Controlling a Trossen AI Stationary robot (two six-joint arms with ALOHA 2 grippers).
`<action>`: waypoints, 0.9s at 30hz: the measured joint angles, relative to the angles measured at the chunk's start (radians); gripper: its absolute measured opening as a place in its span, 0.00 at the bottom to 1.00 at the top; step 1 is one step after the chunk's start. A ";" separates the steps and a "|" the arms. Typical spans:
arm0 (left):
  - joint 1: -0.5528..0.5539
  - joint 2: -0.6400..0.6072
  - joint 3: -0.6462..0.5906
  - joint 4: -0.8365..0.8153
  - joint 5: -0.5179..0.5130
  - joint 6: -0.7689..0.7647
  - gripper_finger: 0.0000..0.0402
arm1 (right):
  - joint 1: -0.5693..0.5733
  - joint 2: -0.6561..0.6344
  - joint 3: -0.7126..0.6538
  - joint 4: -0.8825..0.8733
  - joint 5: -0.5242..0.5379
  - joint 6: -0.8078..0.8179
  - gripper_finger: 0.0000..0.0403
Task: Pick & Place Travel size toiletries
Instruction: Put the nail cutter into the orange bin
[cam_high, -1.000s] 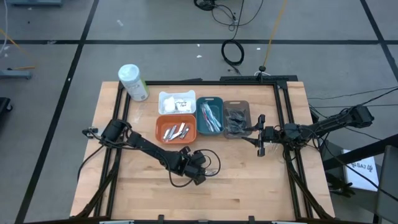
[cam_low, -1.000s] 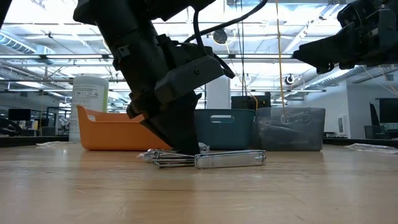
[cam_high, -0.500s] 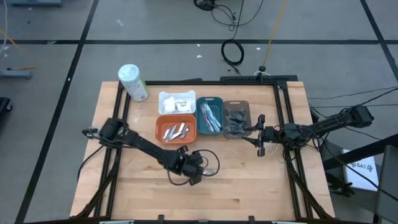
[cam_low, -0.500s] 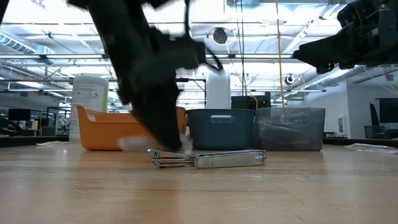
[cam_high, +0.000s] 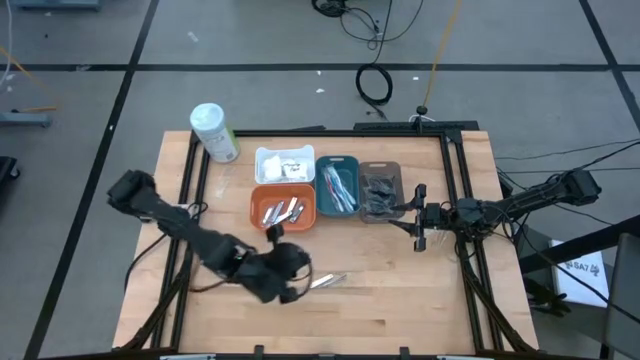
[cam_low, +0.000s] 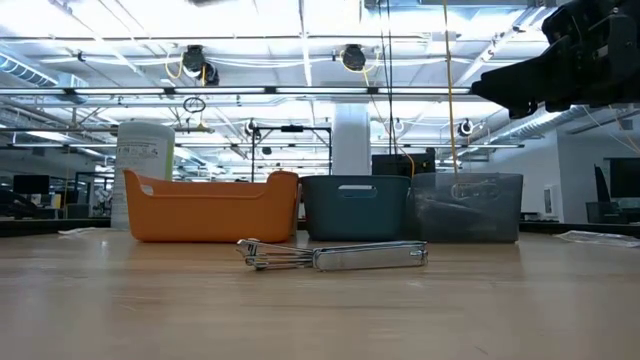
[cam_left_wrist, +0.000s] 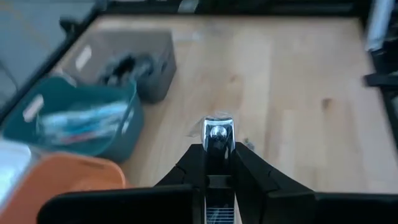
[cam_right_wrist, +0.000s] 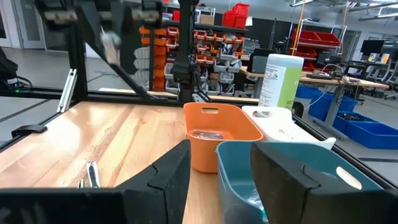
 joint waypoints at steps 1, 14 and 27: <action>-0.019 -0.017 -0.004 0.012 -0.011 0.023 0.10 | 0.000 -0.001 0.000 0.000 0.000 0.000 0.39; -0.044 -0.141 -0.455 0.643 0.153 0.161 0.10 | 0.000 0.000 0.000 0.001 0.000 0.000 0.39; 0.293 -0.491 -0.814 0.709 0.119 -0.001 0.10 | 0.000 0.000 0.000 0.001 0.000 0.000 0.39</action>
